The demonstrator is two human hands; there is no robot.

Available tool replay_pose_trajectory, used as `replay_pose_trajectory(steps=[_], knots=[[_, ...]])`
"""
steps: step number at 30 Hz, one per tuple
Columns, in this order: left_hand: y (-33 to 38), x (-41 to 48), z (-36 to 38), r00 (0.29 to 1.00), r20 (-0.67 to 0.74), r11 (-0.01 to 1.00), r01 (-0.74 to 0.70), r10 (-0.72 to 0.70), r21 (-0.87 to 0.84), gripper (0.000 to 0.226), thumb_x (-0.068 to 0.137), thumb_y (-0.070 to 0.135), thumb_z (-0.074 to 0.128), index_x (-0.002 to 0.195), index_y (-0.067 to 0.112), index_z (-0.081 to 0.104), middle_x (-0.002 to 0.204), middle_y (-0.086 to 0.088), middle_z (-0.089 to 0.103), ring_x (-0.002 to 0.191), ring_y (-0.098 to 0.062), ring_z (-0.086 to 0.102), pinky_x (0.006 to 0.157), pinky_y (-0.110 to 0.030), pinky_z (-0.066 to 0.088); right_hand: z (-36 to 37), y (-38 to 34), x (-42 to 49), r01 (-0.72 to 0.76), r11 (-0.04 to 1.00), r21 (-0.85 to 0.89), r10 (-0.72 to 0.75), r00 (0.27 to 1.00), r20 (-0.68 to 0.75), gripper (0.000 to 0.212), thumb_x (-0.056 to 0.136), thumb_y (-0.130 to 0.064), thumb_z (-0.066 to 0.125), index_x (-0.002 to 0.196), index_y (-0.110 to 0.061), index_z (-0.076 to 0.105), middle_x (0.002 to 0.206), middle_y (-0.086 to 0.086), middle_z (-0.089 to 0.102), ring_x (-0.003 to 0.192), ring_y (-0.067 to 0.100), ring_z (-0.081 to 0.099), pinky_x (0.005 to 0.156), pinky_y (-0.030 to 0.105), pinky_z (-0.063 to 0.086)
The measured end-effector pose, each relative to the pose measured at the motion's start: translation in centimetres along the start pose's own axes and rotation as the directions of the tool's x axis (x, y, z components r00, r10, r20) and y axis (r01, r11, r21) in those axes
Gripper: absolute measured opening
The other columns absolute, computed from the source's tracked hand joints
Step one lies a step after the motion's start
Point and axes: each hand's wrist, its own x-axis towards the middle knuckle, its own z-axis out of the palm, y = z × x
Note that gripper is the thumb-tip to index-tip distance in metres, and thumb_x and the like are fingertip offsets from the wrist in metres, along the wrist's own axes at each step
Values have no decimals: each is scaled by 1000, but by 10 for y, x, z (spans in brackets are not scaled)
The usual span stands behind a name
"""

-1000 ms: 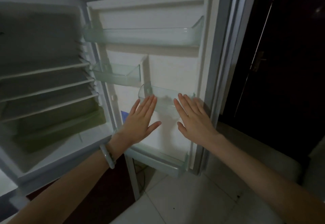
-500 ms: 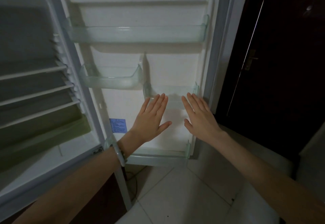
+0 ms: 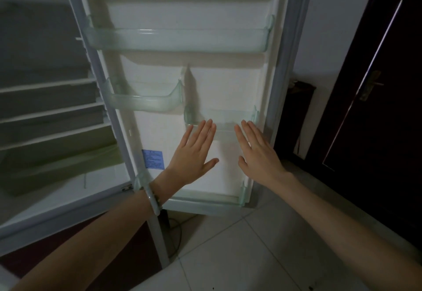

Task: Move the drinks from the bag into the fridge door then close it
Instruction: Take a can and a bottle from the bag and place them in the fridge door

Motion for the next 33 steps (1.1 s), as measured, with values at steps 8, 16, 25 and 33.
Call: replay_pose_trajectory(steps=[8,16,25,33], knots=[[11,-4,-6,998,-10,998,59,-59,31,80,90,52,38,145,0,13,153,-16,12,142,-29,12,114,-45,13,5,8,-2,95,995,31,-94,995,-34,79,74,-14,62,142,1,24,148,23,28,138,35,22,114,45,19],[14,-8,-13,994,12,994,108,-108,-13,73,91,48,37,146,4,15,153,-15,16,142,-29,11,115,-44,12,-1,4,-4,85,996,22,-85,996,-2,80,75,-15,62,142,2,23,149,23,26,139,36,21,113,45,11],[25,-17,-24,998,-43,993,49,-54,-103,70,94,49,34,146,7,16,153,-14,17,142,-27,11,114,-46,14,-21,-8,-20,-4,999,39,4,1000,-2,77,82,-22,61,144,0,19,152,21,19,141,33,15,114,47,20],[69,-22,-18,995,-44,974,-100,93,-205,69,94,49,35,145,6,20,153,-14,18,142,-28,13,113,-48,17,-33,-3,-68,-101,995,9,100,994,31,80,82,-31,65,143,-2,23,151,20,23,141,33,18,113,44,13]])
